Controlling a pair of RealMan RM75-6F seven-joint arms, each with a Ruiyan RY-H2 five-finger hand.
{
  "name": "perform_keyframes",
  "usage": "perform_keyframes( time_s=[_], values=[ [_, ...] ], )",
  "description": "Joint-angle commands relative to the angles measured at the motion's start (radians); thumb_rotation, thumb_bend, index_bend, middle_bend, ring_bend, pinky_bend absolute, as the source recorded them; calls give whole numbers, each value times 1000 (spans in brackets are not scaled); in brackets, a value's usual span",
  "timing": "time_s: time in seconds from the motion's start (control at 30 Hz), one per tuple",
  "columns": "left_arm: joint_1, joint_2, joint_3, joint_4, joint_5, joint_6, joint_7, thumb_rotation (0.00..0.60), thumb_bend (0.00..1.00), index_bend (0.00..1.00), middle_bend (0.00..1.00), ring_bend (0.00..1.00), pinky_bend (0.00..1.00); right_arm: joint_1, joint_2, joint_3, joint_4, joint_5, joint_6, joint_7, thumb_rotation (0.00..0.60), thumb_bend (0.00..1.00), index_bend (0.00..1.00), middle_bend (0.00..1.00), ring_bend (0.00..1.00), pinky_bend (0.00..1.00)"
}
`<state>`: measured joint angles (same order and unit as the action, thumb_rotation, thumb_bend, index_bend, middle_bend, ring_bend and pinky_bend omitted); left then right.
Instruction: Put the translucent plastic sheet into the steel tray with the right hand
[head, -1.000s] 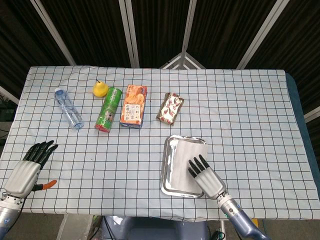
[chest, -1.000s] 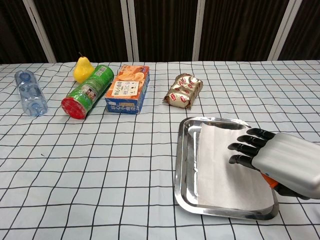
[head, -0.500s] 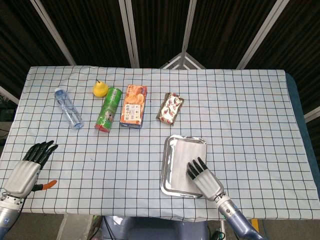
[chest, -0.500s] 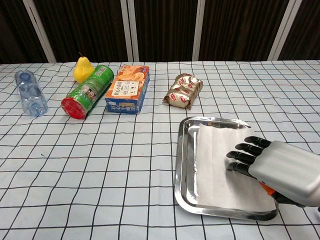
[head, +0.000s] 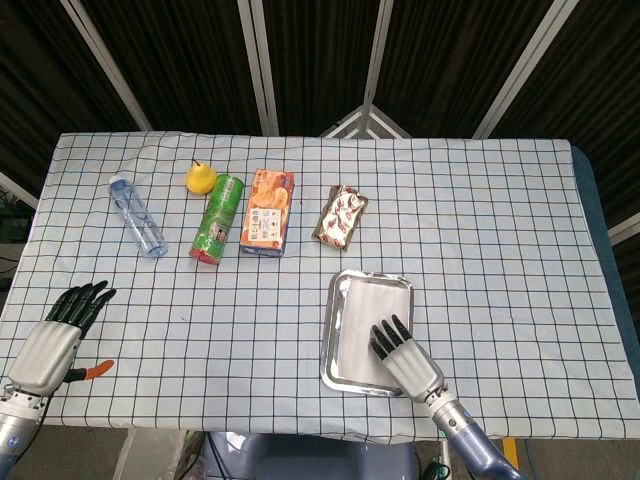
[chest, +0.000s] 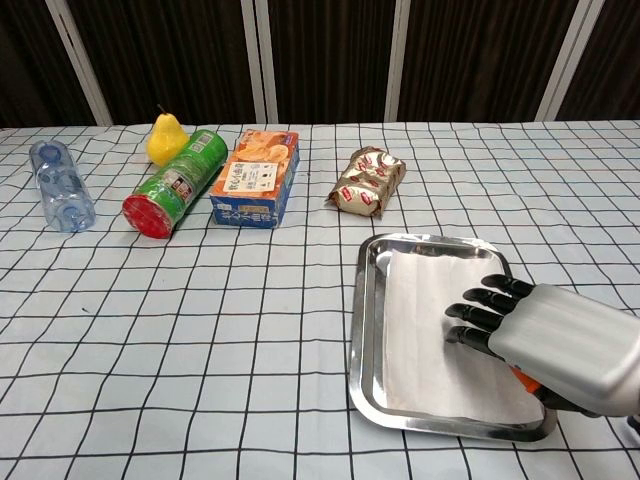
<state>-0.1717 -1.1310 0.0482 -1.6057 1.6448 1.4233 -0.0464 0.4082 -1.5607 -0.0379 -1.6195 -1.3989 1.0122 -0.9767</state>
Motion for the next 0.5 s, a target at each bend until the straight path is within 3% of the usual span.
perform_keyframes(
  time_s=[0.03, 0.23, 0.4, 0.5],
  values=[
    [1, 0, -1, 0, 0, 2, 0, 600, 6, 0, 0, 0, 0, 2, -4, -4, -1, -1, 4, -2, 600, 1000, 187, 95, 0, 0],
    [1, -1, 0, 1, 0, 2, -2, 600, 6, 0, 0, 0, 0, 4, -1, -7, -7, -16, 25, 1, 600, 982, 132, 86, 0, 0],
    [0, -1, 0, 1, 0, 1, -1, 600, 6, 0, 0, 0, 0, 5, 13, 8, -46, -91, 96, 37, 600, 744, 5, 28, 0, 0],
    [1, -2, -1, 1, 1, 3, 1, 600, 6, 0, 0, 0, 0, 3, 26, 24, -72, -136, 148, 60, 600, 686, 0, 19, 0, 0]
  ],
)
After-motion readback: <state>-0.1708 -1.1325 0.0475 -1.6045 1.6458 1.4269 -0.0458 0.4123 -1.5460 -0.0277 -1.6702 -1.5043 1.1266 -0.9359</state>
